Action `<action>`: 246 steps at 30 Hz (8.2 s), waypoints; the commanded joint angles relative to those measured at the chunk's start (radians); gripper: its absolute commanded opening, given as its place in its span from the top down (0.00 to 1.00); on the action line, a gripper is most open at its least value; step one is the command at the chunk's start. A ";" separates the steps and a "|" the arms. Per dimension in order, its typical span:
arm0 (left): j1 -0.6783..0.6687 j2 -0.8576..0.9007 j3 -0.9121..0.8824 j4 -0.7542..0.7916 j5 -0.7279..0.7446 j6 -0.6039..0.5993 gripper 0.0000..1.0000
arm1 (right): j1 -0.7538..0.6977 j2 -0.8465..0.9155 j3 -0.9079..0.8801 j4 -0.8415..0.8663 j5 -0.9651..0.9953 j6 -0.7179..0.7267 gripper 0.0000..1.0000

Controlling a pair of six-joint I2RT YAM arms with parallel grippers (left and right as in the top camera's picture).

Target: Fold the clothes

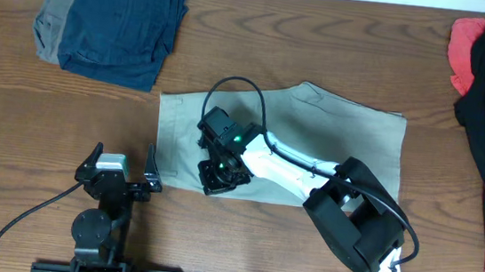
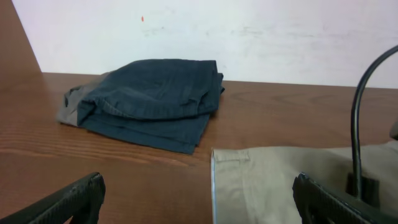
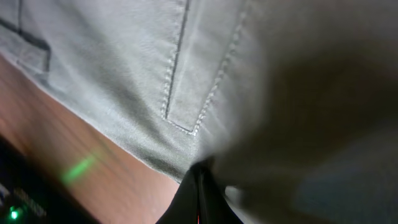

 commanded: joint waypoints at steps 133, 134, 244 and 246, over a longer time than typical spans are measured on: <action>0.160 1.801 1.239 -0.974 0.500 0.113 0.02 | -0.883 -0.570 -0.023 -0.443 0.552 -0.135 0.01; 0.166 1.815 1.239 -0.975 0.517 0.114 0.02 | -0.883 -0.570 -0.023 -0.443 0.552 -0.135 0.01; -0.633 1.635 1.407 -0.994 0.053 -0.360 0.94 | -0.883 -0.570 -0.023 -0.443 0.552 -0.135 0.01; -0.633 1.635 1.381 -0.960 0.067 -0.359 0.94 | -0.883 -0.570 -0.023 -0.443 0.552 -0.135 0.01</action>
